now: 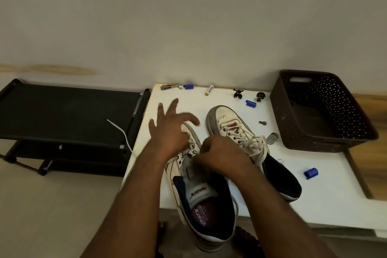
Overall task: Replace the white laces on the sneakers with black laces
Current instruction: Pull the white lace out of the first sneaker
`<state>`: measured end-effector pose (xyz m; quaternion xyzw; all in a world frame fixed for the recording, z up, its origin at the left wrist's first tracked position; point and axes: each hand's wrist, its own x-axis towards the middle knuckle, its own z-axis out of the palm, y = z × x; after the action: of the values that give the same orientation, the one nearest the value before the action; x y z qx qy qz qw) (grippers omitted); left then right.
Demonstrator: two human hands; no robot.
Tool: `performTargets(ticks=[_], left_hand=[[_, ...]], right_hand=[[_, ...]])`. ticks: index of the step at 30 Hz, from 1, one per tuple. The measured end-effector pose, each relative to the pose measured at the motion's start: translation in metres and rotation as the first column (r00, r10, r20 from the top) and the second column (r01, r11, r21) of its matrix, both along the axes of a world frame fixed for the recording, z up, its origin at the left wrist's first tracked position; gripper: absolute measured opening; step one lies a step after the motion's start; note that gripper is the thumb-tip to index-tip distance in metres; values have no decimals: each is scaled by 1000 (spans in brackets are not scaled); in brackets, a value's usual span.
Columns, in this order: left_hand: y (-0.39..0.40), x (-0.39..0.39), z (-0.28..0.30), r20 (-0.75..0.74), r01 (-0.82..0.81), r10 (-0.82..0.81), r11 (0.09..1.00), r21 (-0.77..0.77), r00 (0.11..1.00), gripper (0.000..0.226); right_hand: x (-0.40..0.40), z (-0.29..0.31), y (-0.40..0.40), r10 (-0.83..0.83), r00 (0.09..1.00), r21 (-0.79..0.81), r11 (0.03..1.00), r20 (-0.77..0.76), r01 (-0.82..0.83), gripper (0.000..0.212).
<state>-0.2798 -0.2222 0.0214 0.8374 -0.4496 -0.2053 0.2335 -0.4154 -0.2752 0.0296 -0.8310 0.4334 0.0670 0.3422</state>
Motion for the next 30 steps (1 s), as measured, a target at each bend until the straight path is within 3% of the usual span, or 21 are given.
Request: performTargets(ticks=[4,8,12,15,17,19,21,22,24,26,27,30], left_hand=[[-1,-10,-3,87,67,-85,977,201,993,24],[-4,-10,-10,182,17,-62,971,237,981,11],[-5,-14,-21,346,24,-73,989,143,936,19],[-5,-20,-14,356,-24,95,980,-198,930,15],[-3,-17,-7,281,-150,310,868,-473,908,15],[-2,-7,-5,146,-298,529,661,-688,836,9],[2,2,-1,-12,-435,651,494,-753,759,2],[3,6,-2,-54,-494,657,508,-706,752,3],[3,11,-6,-13,-499,574,701,-510,819,16],[3,12,-11,32,-272,296,911,-311,955,54],[1,8,-10,24,-125,132,971,-203,991,63],[-3,-10,-7,15,120,-122,986,119,992,45]], right_hand=[[2,0,1,20,1000,-20,1000,-5,-20,22],[2,-1,-1,52,999,-46,998,-8,-52,20],[-3,2,-4,84,996,-91,992,-17,-85,22],[-10,8,-6,139,990,-119,983,-29,-141,10],[-13,11,-6,153,988,-105,982,-30,-155,10],[-16,14,-5,162,987,-70,984,-19,-163,18],[-16,15,-4,194,981,-56,979,-32,-195,26],[-17,15,-4,207,978,-55,976,-37,-208,24],[-17,13,-4,209,977,-50,976,-43,-211,15],[-18,9,-4,187,981,-35,981,-48,-189,8],[-18,8,-5,175,983,-27,984,-50,-176,12],[-19,7,-6,149,988,0,989,-44,-149,15]])
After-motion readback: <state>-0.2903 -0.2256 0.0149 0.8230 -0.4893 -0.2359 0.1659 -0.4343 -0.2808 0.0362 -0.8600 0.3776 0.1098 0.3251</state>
